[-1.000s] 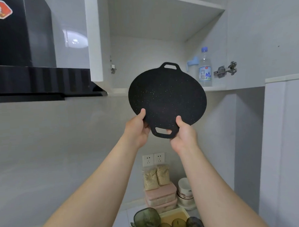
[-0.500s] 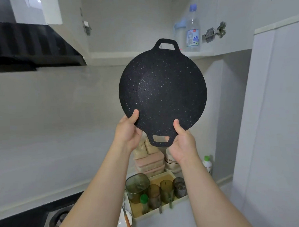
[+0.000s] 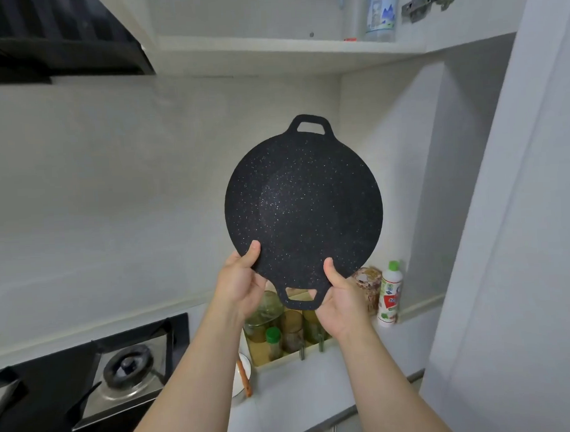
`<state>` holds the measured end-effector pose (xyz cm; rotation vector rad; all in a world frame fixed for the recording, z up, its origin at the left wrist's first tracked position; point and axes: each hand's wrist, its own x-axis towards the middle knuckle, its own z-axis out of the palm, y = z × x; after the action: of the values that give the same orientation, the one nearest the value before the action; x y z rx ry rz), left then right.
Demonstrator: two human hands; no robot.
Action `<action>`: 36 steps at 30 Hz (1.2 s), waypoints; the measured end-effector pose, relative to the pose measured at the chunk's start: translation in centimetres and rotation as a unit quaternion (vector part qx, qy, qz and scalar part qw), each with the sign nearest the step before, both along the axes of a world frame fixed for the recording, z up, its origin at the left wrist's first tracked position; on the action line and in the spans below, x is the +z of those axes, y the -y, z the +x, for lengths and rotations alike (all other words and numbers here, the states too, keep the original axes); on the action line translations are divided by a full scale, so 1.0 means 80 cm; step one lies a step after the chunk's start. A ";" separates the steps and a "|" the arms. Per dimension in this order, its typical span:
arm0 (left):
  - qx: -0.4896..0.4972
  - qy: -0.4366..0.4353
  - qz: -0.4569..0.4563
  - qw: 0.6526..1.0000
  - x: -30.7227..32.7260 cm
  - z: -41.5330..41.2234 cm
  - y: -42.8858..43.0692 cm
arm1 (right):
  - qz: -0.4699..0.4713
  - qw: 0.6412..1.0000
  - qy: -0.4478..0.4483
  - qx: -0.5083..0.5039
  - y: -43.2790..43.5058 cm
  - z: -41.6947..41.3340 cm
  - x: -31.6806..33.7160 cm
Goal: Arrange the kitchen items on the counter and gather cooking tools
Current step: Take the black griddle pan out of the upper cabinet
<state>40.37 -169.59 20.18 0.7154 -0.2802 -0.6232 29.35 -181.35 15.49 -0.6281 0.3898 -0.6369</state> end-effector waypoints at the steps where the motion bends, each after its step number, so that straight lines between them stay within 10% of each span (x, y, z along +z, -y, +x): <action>1: 0.005 -0.008 -0.001 1.000 -0.006 0.001 -0.005 | -0.004 1.000 -0.010 0.000 -0.002 0.003 -0.005; 20: 0.210 -0.085 0.038 0.973 -0.059 0.036 -0.200 | -0.067 0.973 -0.126 0.181 -0.147 0.110 -0.052; 36: 0.508 -0.151 -0.020 0.848 -0.101 -0.028 -0.544 | -0.055 0.847 -0.088 0.521 -0.486 0.161 -0.058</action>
<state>38.13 -126.03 12.12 0.6076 0.3847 0.2959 42.25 -142.50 10.89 -0.8949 0.1296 0.4533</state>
